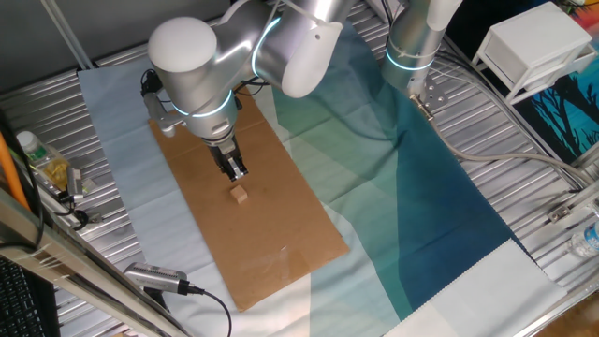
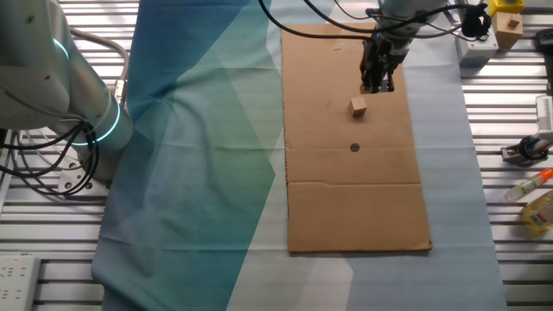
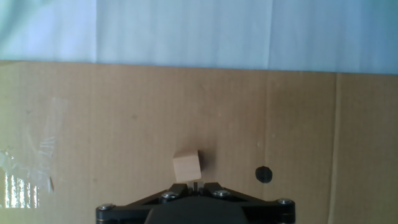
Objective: Hold a small block with the gripper and sweep it from left to right on the table
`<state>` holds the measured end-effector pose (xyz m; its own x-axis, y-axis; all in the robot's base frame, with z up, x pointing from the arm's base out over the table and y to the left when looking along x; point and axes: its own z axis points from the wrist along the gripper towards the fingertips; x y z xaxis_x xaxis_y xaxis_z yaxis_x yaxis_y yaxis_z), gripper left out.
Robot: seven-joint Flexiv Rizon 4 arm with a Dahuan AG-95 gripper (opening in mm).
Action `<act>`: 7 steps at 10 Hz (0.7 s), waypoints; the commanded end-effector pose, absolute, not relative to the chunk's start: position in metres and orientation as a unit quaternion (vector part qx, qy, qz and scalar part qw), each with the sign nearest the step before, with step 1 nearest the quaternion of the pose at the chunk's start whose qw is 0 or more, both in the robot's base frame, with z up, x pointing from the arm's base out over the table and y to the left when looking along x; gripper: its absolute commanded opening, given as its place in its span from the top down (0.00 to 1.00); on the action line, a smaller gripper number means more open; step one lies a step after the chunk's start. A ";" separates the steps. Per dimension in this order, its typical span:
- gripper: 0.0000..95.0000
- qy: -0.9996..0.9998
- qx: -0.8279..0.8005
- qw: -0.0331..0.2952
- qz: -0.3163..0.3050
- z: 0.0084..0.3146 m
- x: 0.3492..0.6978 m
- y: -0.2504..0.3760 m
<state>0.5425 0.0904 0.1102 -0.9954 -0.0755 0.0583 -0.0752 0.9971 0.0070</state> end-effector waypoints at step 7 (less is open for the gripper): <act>1.00 -0.999 0.044 0.031 -0.002 0.110 0.542 0.090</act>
